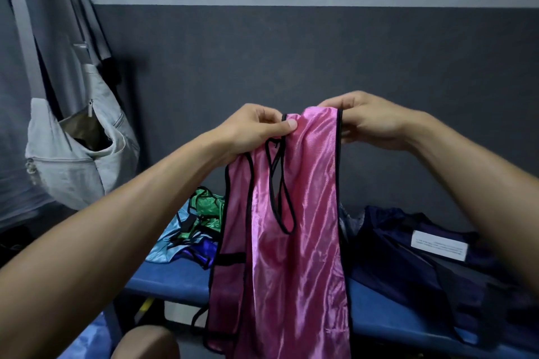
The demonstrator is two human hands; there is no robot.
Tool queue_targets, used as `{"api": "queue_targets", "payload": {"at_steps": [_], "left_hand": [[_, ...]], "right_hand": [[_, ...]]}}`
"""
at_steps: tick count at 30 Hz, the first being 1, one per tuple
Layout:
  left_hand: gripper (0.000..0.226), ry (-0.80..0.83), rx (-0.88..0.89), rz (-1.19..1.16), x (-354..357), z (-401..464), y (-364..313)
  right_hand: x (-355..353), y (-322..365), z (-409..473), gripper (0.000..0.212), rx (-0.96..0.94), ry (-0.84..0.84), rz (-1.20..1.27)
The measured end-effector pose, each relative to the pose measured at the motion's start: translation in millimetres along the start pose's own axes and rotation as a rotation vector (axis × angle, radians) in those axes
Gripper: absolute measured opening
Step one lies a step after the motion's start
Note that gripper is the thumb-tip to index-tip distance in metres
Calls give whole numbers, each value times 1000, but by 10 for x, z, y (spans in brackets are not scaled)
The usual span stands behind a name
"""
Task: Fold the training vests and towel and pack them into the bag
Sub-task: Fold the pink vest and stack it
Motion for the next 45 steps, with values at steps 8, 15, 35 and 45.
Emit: {"api": "queue_targets", "payload": {"at_steps": [8, 15, 35, 45], "left_hand": [[9, 60, 177, 62, 60, 92, -131], [18, -31, 229, 291, -43, 182, -225], [30, -43, 55, 464, -1055, -126, 96], [14, -79, 115, 701, -1233, -193, 172]], "right_hand": [[-4, -70, -44, 31, 29, 71, 44], [-163, -284, -73, 52, 183, 65, 17], [-1016, -545, -213, 26, 202, -737, -439], [-1089, -800, -303, 27, 161, -784, -330]]}}
Point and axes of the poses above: each hand's wrist, its own z-axis towards the middle knuckle, its own x-axis out of the palm, y = z × x, the point moved 9 cm from there along z, towards the middle knuckle, and after that the axes turned 11 degrees about x, right-handed, at the moved point
